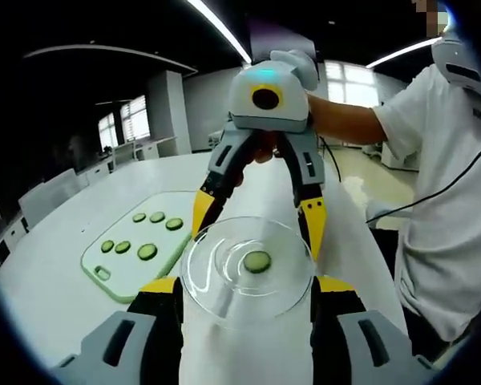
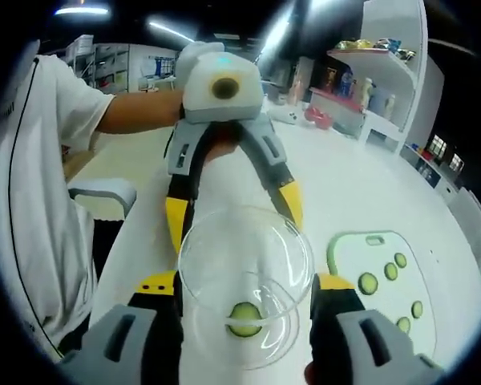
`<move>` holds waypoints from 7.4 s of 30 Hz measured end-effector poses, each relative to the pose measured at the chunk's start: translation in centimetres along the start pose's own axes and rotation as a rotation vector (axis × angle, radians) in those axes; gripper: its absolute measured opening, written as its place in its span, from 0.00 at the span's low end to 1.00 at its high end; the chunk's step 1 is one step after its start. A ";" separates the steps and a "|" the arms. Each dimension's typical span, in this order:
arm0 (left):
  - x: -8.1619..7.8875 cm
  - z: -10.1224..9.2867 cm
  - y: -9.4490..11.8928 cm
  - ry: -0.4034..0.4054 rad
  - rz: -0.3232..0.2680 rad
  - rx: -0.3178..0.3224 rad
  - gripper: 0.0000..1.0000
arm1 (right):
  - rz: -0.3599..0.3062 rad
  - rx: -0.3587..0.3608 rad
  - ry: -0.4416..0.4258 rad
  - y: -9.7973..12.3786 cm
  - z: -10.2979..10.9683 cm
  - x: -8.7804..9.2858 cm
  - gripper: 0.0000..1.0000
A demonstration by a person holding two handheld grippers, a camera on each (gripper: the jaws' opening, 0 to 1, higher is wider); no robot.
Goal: Open the petri dish lid, add cucumber slices into the petri dish, and close the lid
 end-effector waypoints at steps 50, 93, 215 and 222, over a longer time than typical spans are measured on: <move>0.3 -1.5 -4.6 -0.007 0.023 0.085 0.64 | 0.034 0.046 -0.067 2.8 0.7 4.1 0.63; 2.2 -1.2 -5.2 0.023 0.026 0.092 0.64 | 0.046 0.039 -0.090 1.7 0.4 5.9 0.63; -0.4 3.2 16.3 0.062 -0.379 -0.933 0.74 | -0.499 1.185 -0.326 29.6 0.0 9.6 0.69; -0.2 3.0 17.0 0.069 -0.389 -0.940 0.75 | -0.495 1.196 -0.336 30.0 1.2 10.2 0.69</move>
Point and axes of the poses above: the point that each gripper's makers call its tool centre point, and the gripper's own axes: y roughly backward along the fingers, z roughly to its left, x roughly out of its underside, the point moved 1 cm from there along y, roughly backward along the fingers, and after that the axes turned 8 degrees about -z, right-handed, at the moved point
